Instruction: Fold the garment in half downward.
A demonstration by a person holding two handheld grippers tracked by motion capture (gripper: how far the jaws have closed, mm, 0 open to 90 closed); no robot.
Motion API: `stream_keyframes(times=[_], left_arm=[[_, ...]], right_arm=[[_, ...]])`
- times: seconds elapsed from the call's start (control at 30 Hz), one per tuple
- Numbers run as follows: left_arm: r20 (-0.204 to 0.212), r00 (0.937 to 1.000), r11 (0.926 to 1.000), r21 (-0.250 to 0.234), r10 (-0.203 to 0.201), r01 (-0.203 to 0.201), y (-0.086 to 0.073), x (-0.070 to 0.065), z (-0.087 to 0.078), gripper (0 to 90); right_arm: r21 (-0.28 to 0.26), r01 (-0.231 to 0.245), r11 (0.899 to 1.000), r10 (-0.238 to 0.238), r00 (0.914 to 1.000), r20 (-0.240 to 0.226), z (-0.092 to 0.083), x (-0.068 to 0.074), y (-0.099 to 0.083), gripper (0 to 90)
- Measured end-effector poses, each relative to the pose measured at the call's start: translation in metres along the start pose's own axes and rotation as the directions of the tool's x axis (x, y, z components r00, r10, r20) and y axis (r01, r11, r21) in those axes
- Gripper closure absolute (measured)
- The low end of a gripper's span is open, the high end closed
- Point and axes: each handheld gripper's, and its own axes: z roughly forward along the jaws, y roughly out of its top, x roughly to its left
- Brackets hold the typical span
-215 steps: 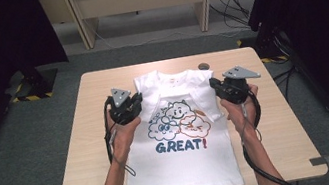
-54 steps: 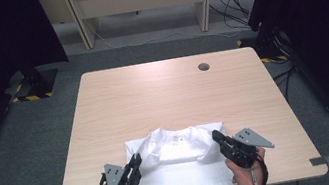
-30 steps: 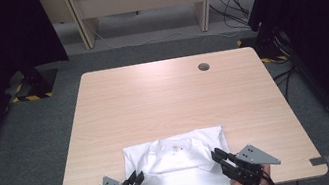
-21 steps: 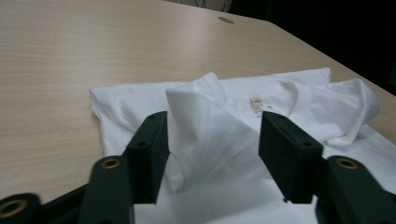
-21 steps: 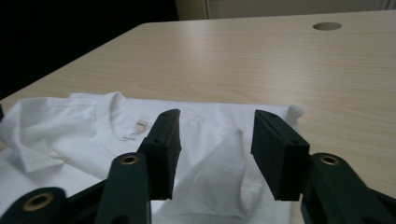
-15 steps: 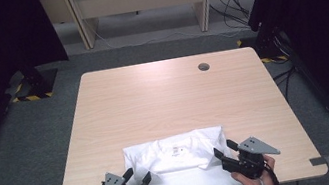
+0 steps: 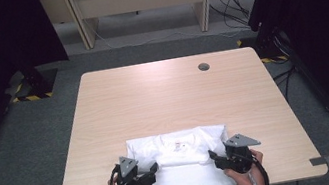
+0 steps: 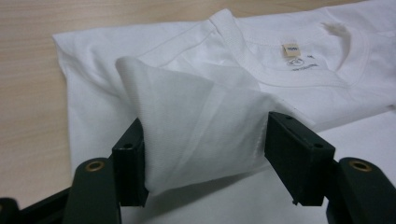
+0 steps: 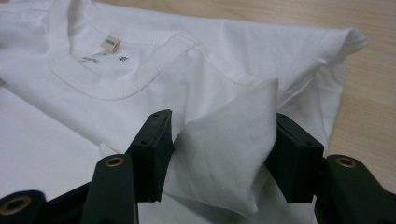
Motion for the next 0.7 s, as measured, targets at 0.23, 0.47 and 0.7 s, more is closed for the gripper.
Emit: stream_keyframes(times=[0.23,0.47,0.7], left_arm=[[0.011,0.9999,0.9987,0.05,0.008,-0.008,0.027,0.004,0.027,34.3],[0.026,0.9996,0.9961,0.088,-0.008,0.006,0.05,0.01,0.047,32.9],[0.039,0.9967,0.9975,0.001,-0.07,0.07,0.068,0.02,0.031,21.9]], right_arm=[[0.034,-0.025,0.999,0.024,0.9994,0.024,0.016,-0.021,0.021,44.2],[0.039,-0.04,0.998,0.039,0.9989,0.026,0.028,-0.046,0.04,42.8],[-0.064,-0.07,0.996,0.069,0.9976,-0.01,0.002,-0.069,0.054,40.8]])
